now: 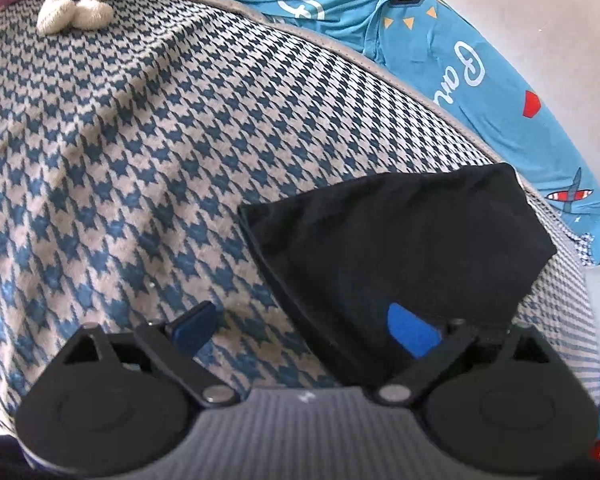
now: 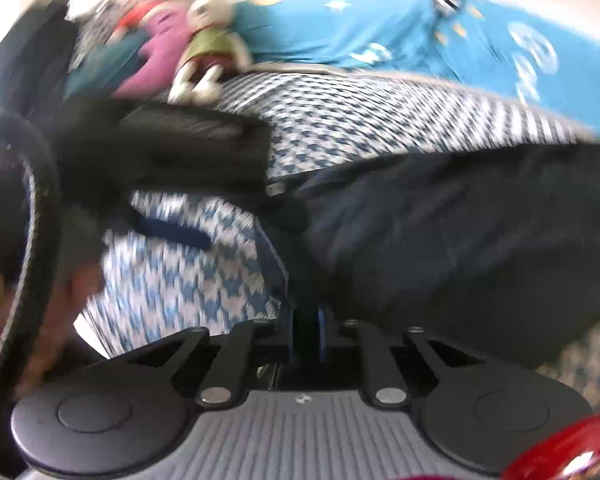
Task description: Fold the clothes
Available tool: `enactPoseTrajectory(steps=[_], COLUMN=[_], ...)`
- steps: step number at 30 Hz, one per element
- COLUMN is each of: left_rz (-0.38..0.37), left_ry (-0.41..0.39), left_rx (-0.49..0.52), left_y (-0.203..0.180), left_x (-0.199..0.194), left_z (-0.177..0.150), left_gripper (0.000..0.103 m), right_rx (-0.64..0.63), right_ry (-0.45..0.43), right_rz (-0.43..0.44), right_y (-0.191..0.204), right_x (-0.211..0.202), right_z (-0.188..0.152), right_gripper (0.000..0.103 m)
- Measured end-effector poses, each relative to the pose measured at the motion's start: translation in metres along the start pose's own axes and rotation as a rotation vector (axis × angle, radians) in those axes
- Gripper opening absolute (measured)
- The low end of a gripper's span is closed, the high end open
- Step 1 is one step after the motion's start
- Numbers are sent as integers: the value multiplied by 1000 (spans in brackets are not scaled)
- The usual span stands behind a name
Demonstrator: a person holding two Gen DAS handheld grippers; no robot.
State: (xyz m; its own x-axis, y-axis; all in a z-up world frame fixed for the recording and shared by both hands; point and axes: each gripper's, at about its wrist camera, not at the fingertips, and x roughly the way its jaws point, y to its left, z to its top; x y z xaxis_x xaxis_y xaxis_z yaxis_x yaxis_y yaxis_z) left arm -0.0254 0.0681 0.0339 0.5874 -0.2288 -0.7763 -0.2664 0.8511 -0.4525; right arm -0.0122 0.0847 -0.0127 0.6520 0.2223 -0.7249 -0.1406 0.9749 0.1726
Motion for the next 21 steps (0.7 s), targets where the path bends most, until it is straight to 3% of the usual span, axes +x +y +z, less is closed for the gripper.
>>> enactPoseTrajectory(steps=[4,7,13,16,18,20,21], left_rz=[-54,-96,-179,-180,-183,-190,-185], left_ry=[25,43,78,74,70,83,84], left_rx=[-31,-59,-99,-72,-39,-28,-26], left_y=[1,0,-7,-17,-25,-30,-31], left_x=[2,7,22,29,34,39,41], left_z=[1,3,10,13,14,15,14], left_gripper=[101,103,103,101,81,48,44], right_rx=[204,270,286,255,214,186,174], right_ry=[-3,-14,-24,-21,-21,-12,-5], right_rz=[80,115,132,108,87,78,75], right_y=[-27,-34,-30,-29,-26,-23,-21], right_x=[-5,-8,-13,-12,-12,-10,-9], right_z=[3,4,4,4,5,4,3], right_gripper=[12,12,12,12,12,14,14])
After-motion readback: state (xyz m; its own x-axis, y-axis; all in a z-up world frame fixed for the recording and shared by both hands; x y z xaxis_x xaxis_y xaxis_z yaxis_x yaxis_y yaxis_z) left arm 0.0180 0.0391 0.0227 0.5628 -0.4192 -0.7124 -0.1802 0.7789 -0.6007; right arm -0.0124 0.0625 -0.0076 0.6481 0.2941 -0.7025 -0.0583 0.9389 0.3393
